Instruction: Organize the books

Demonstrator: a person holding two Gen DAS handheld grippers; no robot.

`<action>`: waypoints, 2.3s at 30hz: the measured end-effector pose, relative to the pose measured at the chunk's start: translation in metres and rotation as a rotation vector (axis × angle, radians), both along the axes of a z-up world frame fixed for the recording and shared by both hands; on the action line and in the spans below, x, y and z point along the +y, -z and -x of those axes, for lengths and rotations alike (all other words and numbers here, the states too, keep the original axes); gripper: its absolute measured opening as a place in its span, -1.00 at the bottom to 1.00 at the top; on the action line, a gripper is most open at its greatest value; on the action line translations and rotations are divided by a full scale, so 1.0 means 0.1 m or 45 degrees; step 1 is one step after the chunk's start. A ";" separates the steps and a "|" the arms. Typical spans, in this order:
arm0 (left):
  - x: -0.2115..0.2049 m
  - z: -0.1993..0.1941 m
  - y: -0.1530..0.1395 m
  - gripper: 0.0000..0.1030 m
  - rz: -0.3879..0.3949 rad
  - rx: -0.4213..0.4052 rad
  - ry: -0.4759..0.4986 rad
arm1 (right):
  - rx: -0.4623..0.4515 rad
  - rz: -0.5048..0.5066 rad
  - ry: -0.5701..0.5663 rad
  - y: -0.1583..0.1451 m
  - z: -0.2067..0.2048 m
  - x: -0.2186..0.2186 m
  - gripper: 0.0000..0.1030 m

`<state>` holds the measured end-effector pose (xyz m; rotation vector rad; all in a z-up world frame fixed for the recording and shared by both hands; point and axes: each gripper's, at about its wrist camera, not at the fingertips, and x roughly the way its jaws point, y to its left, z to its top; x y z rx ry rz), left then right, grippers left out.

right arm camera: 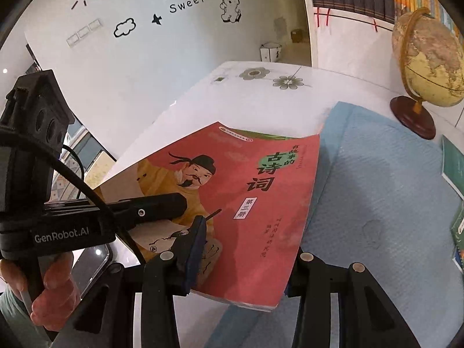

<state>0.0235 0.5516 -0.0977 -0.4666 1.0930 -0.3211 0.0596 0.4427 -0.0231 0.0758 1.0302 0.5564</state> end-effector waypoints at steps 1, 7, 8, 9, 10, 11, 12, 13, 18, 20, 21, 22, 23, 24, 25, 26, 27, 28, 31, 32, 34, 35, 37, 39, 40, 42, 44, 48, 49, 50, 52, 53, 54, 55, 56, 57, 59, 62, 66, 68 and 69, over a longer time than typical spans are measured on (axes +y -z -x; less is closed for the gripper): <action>0.03 -0.01 0.02 -0.72 0.012 0.004 -0.005 | 0.002 0.002 0.003 0.00 0.02 0.01 -0.19; 0.14 -0.06 0.16 -0.60 0.058 0.051 -0.011 | 0.086 -0.028 0.048 0.11 -0.05 0.03 -0.19; 0.16 -0.06 0.19 -0.55 0.053 0.066 -0.021 | 0.100 -0.034 0.054 0.12 -0.05 0.02 -0.19; 0.18 -0.07 0.23 -0.50 0.053 0.090 -0.031 | 0.115 -0.037 0.063 0.14 -0.05 0.03 -0.19; 0.20 -0.08 0.27 -0.49 0.064 0.117 -0.034 | 0.139 -0.034 0.073 0.18 -0.06 0.03 -0.19; 0.22 -0.09 0.31 -0.49 0.080 0.137 -0.042 | 0.154 -0.033 0.076 0.21 -0.06 0.04 -0.18; 0.25 -0.10 0.35 -0.49 0.098 0.156 -0.056 | 0.171 -0.038 0.078 0.25 -0.06 0.05 -0.18; 0.28 -0.10 0.39 -0.49 0.107 0.173 -0.072 | 0.186 -0.043 0.083 0.29 -0.05 0.06 -0.18; 0.37 -0.04 0.48 -0.45 0.070 0.227 -0.129 | 0.256 -0.052 0.107 0.44 -0.03 0.06 -0.18; 0.39 -0.01 0.52 -0.45 0.038 0.250 -0.149 | 0.288 -0.052 0.121 0.50 -0.03 0.05 -0.18; 0.39 0.01 0.54 -0.45 0.009 0.262 -0.157 | 0.297 -0.049 0.127 0.53 -0.03 0.04 -0.18; 0.40 0.02 0.55 -0.45 -0.003 0.265 -0.158 | 0.295 -0.051 0.129 0.54 -0.03 0.03 -0.18; 0.39 0.02 0.53 -0.44 -0.014 0.255 -0.157 | 0.286 -0.048 0.131 0.54 -0.02 0.03 -0.18; 0.39 0.03 0.52 -0.43 -0.029 0.250 -0.163 | 0.281 -0.039 0.128 0.53 -0.02 0.03 -0.18; 0.38 0.04 0.51 -0.43 -0.044 0.250 -0.167 | 0.277 -0.028 0.119 0.53 0.00 0.04 -0.18; 0.38 0.05 0.51 -0.43 -0.059 0.252 -0.174 | 0.273 -0.013 0.111 0.52 0.01 0.05 -0.18; 0.39 0.05 0.49 -0.43 -0.083 0.251 -0.189 | 0.271 0.005 0.102 0.51 0.02 0.05 -0.17; 0.40 0.07 0.46 -0.43 -0.118 0.243 -0.219 | 0.272 0.018 0.093 0.50 0.04 0.06 -0.16; 0.42 0.13 0.43 -0.43 -0.213 0.242 -0.289 | 0.272 0.054 0.042 0.49 0.14 0.05 -0.07; 0.42 0.18 0.41 -0.43 -0.235 0.240 -0.314 | 0.279 0.053 0.026 0.48 0.17 0.03 -0.01; 0.40 0.27 0.36 -0.43 -0.279 0.230 -0.345 | 0.286 0.043 0.013 0.46 0.27 -0.07 0.03; 0.35 0.33 0.32 -0.43 -0.318 0.223 -0.350 | 0.280 0.036 0.012 0.43 0.34 -0.16 0.03; 0.21 0.44 0.24 -0.43 -0.389 0.201 -0.361 | 0.258 0.037 0.033 0.37 0.47 -0.39 0.07; -0.03 0.55 0.16 -0.43 -0.422 0.182 -0.325 | 0.244 0.039 0.074 0.34 0.61 -0.66 0.11; -0.16 0.58 0.14 -0.43 -0.428 0.178 -0.305 | 0.241 0.038 0.099 0.32 0.67 -0.80 0.11; -0.52 0.67 0.08 -0.43 -0.425 0.158 -0.249 | 0.243 0.024 0.177 0.29 0.83 -1.23 0.11; -0.92 0.73 0.04 -0.43 -0.407 0.142 -0.197 | 0.252 0.004 0.257 0.25 1.01 -1.66 0.11; -1.92 0.85 -0.04 -0.43 -0.301 0.106 -0.073 | 0.254 -0.032 0.429 0.17 1.48 -2.68 0.11; -2.16 0.87 -0.05 -0.43 -0.280 0.104 -0.043 | 0.243 -0.028 0.479 0.13 1.64 -2.99 0.11; -2.40 0.91 -0.07 -0.43 -0.258 0.102 -0.009 | 0.236 -0.026 0.513 0.11 1.76 -3.20 0.11; -2.96 1.01 -0.09 -0.41 -0.210 0.101 0.082 | 0.223 -0.021 0.605 0.06 2.06 -3.74 0.12; -3.22 1.07 -0.09 -0.41 -0.197 0.098 0.124 | 0.217 -0.023 0.644 0.05 2.15 -3.94 0.12; -3.53 1.13 -0.09 -0.41 -0.192 0.093 0.176 | 0.210 -0.027 0.684 0.02 2.28 -4.15 0.12; -3.74 1.18 -0.09 -0.41 -0.192 0.089 0.207 | 0.202 -0.031 0.739 0.00 2.45 -4.42 0.13; -3.95 1.23 -0.09 -0.41 -0.193 0.087 0.239 | 0.198 -0.031 0.771 0.00 2.55 -4.57 0.16; -4.15 1.27 -0.10 -0.41 -0.192 0.090 0.273 | 0.195 -0.034 0.815 -0.02 2.67 -4.78 0.23; -4.53 1.37 -0.13 -0.41 -0.193 0.096 0.347 | 0.195 -0.061 0.902 -0.01 2.86 -5.12 0.35; -4.93 1.44 -0.16 -0.40 -0.239 0.085 0.441 | 0.205 -0.122 0.994 0.03 3.01 -5.44 0.36; -5.12 1.22 -0.07 -0.40 -0.241 0.126 0.479 | 0.218 -0.121 1.060 0.15 3.08 -5.66 0.36; -5.16 1.10 0.02 -0.40 -0.222 0.151 0.467 | 0.243 -0.120 1.075 0.24 3.03 -5.69 0.36; -5.17 0.98 0.09 -0.40 -0.221 0.164 0.459 | 0.259 -0.113 1.071 0.30 2.99 -5.69 0.36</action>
